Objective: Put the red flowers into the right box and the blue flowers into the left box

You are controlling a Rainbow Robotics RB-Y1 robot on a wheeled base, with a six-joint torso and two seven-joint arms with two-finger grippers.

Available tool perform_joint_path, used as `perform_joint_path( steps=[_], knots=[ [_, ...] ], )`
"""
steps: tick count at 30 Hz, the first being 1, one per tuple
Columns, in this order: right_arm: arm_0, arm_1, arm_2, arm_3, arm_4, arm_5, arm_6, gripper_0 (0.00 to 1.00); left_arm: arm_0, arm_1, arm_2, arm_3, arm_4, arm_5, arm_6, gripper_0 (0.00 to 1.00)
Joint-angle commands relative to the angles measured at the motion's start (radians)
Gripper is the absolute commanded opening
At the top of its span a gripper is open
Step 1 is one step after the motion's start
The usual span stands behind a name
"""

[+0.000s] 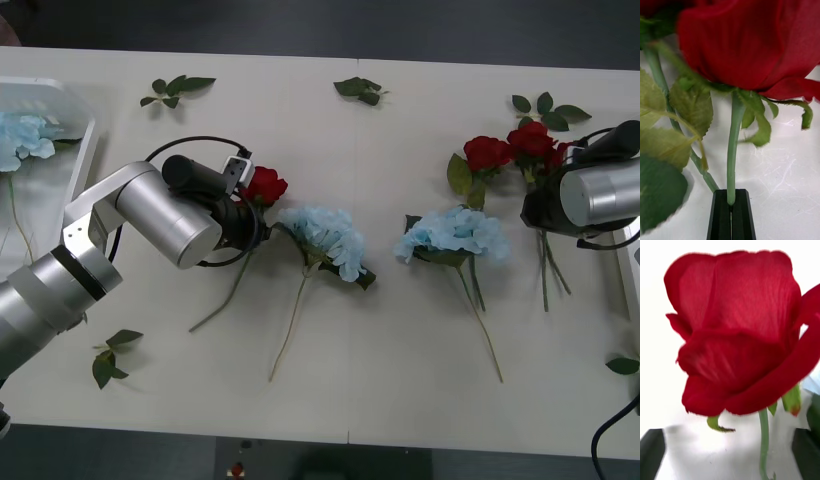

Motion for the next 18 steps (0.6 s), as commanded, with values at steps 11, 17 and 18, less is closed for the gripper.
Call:
perform_joint_path(
  steps=[11,17,18],
  knots=[
    [-0.020,-0.139,-0.006,-0.113,-0.078,0.012,0.013,0.00,-0.021,-0.018,-0.020,-0.008,-0.011,0.003,0.065,0.01],
    [-0.020,-0.205,-0.028,-0.174,-0.175,0.012,0.145,0.00,-0.021,-0.018,-0.023,-0.008,-0.009,0.003,0.078,0.00],
    [-0.020,-0.207,-0.040,-0.189,-0.199,0.012,0.173,0.00,-0.021,-0.018,-0.023,-0.008,-0.009,0.003,0.081,0.00]
  ],
)
